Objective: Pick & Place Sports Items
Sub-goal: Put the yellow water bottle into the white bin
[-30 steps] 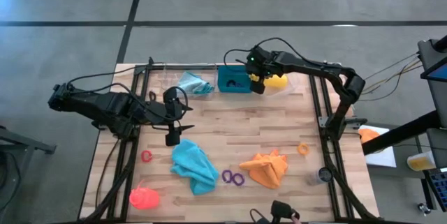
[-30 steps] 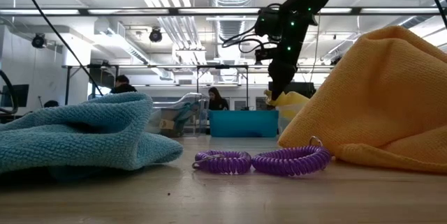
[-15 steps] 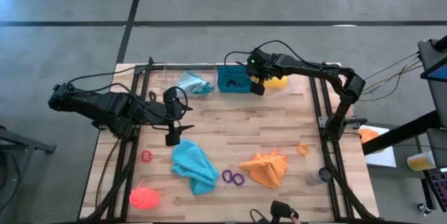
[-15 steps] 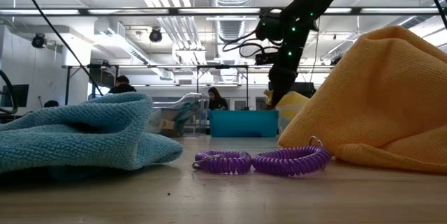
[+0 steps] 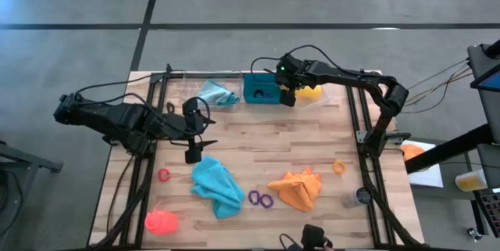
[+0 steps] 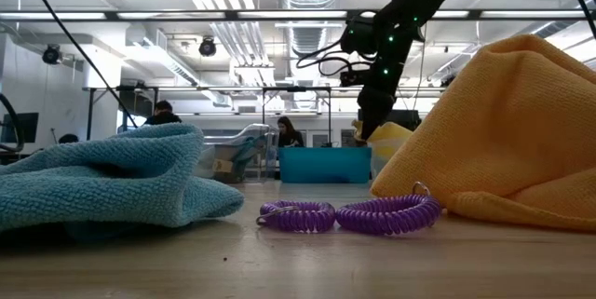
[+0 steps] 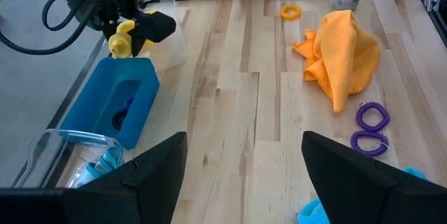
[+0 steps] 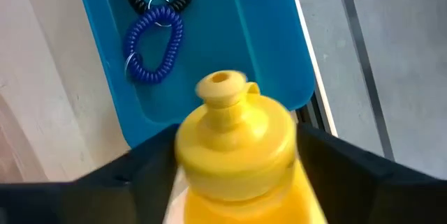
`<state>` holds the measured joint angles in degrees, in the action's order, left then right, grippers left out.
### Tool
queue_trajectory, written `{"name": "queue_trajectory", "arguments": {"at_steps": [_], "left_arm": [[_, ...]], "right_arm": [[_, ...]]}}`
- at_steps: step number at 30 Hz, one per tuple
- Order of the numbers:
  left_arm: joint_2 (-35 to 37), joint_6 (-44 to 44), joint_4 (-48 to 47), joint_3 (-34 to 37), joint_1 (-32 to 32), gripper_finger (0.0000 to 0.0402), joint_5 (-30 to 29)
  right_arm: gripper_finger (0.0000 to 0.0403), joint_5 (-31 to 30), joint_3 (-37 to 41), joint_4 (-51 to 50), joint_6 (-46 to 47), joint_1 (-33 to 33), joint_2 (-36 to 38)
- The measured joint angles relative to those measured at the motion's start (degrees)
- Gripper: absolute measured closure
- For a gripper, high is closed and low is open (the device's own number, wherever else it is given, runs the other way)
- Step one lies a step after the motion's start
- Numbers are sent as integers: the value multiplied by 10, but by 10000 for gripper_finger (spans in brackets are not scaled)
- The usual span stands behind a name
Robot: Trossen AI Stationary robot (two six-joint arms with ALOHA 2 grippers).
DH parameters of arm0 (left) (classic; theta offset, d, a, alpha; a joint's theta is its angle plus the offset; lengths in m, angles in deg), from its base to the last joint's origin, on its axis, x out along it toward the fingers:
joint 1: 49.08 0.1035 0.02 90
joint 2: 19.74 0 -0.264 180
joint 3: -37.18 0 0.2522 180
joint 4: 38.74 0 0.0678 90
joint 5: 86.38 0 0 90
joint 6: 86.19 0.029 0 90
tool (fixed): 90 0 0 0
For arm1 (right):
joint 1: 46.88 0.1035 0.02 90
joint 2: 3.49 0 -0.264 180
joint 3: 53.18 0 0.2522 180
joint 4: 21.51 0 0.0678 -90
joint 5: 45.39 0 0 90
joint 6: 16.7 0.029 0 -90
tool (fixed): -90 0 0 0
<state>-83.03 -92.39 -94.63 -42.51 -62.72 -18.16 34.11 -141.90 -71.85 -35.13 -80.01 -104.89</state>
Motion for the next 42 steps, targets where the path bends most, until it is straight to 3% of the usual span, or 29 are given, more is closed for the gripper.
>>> {"name": "queue_trajectory", "arguments": {"at_steps": [3, 15, 27, 32, 38, 42], "left_arm": [[0, 0, 0, 0, 0, 116, 0], [0, -3, 0, 0, 0, 116, 0], [0, -4, -1, 0, 0, 116, 20], [0, -4, -1, 0, 0, 116, 21], [0, -2, -1, 0, 0, 116, 21], [0, 1, -1, 0, 0, 116, 21]], "right_arm": [[197, 0, 0, 1, 0, 0, 0], [198, -1, -2, 7, 3, 0, 8], [198, 34, 29, 44, 35, 0, 115], [198, 61, 139, 176, 47, 0, 202], [198, 65, 328, 424, 89, -1, 325], [198, 64, 424, 570, 132, -1, 366]]}}
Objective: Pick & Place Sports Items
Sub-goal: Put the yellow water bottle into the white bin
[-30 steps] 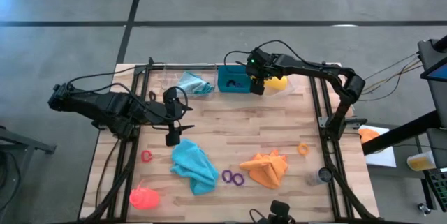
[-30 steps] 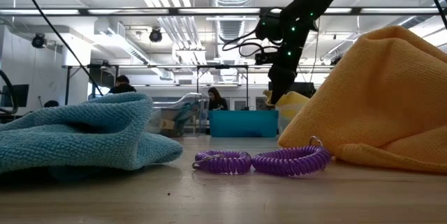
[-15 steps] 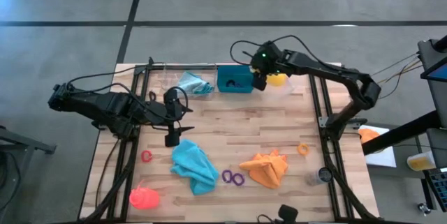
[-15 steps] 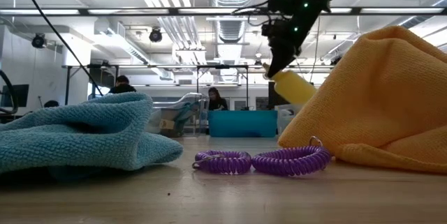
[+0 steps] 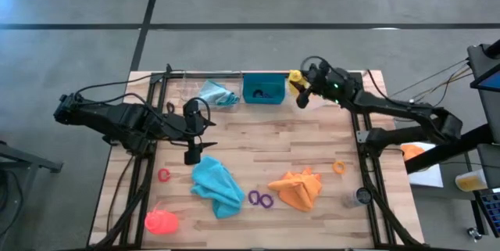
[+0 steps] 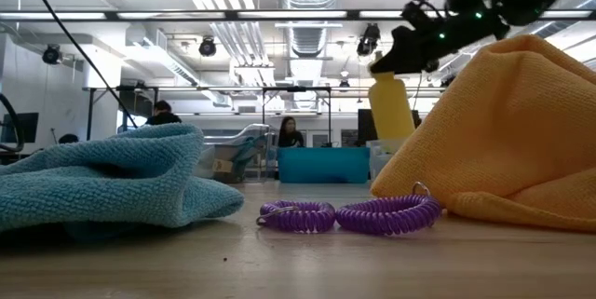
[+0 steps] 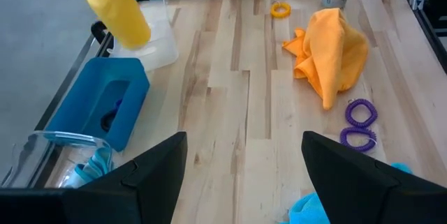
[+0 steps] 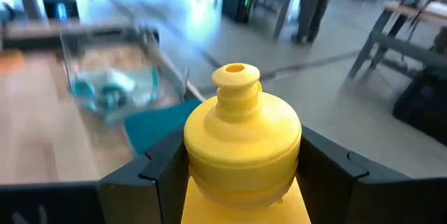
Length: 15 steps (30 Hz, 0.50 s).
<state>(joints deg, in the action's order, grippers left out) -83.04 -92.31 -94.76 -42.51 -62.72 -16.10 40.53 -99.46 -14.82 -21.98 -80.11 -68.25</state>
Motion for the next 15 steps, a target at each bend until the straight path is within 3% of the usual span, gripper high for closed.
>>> {"name": "queue_trajectory", "arguments": {"at_steps": [5, 15], "left_arm": [[0, 1, 12, 7, 0, 116, -1], [2, 1, 40, 26, 0, 116, -1]], "right_arm": [[198, -34, 66, 116, 58, 0, -1], [198, -62, 58, 186, 83, 0, -83]]}}
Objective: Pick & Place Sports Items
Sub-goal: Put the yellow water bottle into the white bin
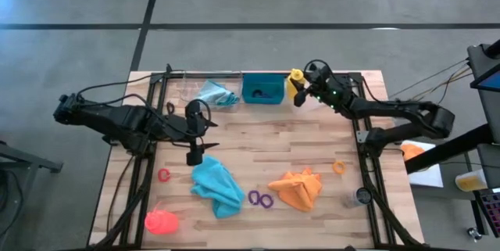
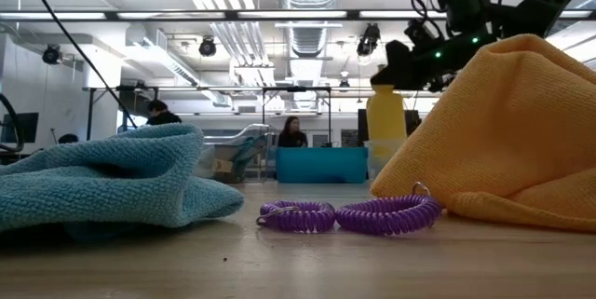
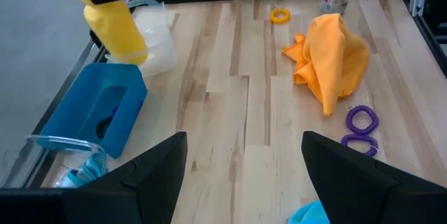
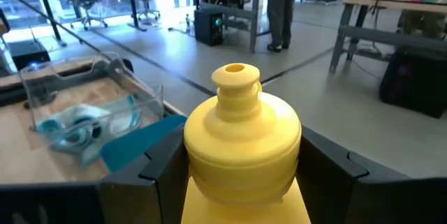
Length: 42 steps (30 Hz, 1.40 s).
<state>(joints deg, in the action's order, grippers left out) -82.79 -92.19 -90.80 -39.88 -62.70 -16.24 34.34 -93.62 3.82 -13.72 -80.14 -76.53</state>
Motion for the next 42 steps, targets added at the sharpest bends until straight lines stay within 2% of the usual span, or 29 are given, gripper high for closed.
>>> {"name": "queue_trajectory", "arguments": {"at_steps": [6, 9, 15, 31, 38, 42], "left_arm": [[1, -4, 1, 0, 0, 116, 0], [1, -4, 0, 0, 0, 116, 0], [1, -5, 0, 0, 0, 116, 0], [1, -4, -1, -1, 0, 116, 1], [1, -4, -1, -1, 0, 116, 2], [1, -4, -1, -1, 0, 116, 1]], "right_arm": [[198, -46, -15, 73, -3, -1, -69], [198, -77, -27, 74, -8, -8, -97], [198, -92, -44, 85, -1, -21, -135], [198, -109, -46, 104, 42, -20, -146], [84, -109, -46, 104, 42, -20, -146], [46, -109, -46, 93, 41, -20, -146]]}}
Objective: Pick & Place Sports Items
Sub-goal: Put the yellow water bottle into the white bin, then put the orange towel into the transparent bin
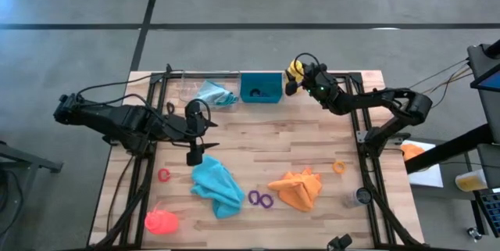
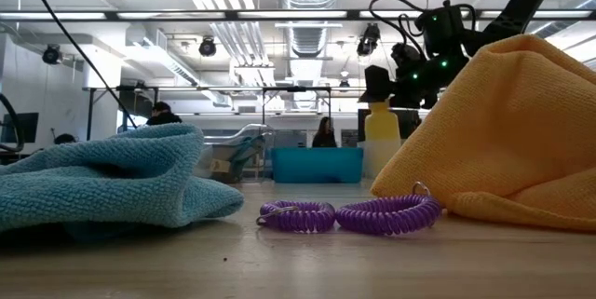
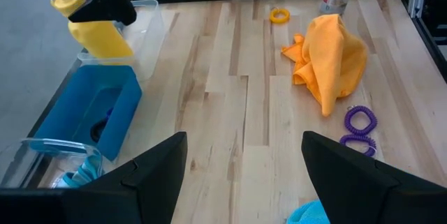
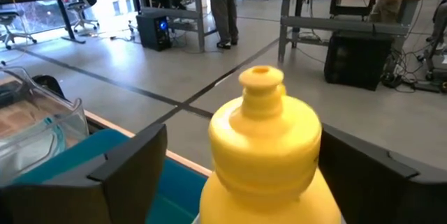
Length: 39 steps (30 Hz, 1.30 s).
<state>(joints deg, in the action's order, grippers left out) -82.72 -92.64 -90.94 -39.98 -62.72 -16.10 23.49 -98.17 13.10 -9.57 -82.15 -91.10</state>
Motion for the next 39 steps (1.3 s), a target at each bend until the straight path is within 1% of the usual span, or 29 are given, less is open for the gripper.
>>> {"name": "queue_trajectory", "arguments": {"at_steps": [3, 8, 12, 16, 21, 27, 32, 36, 38, 39], "left_arm": [[0, 0, 0, 0, 0, 116, 0], [0, 0, 0, 0, 0, 116, 0], [0, -5, 0, 0, 0, 116, 3], [0, -11, -2, 0, 0, 116, 5], [0, -11, -4, 0, 0, 116, 5], [0, -11, -4, 0, 0, 116, 5], [0, -11, -4, 0, 0, 116, 5], [-1, -11, -4, 0, 0, 116, 5], [-1, -15, -4, 0, 0, 116, 5], [-1, -17, -4, 0, 0, 116, 5]], "right_arm": [[36, 0, 0, -1, -2, 0, 0], [34, 0, 0, -1, -14, -1, 5], [33, -13, 0, -5, -19, 0, 15], [33, -15, 0, -42, -30, 0, 40], [32, -15, 0, -115, -44, 1, 99], [32, -14, 0, -201, -71, 21, 194], [32, -14, 0, -262, -80, 55, 279], [32, -13, 0, -323, -92, 95, 343], [32, -3, 0, -359, -96, 120, 372], [32, 13, 0, -375, -95, 133, 386]]}}
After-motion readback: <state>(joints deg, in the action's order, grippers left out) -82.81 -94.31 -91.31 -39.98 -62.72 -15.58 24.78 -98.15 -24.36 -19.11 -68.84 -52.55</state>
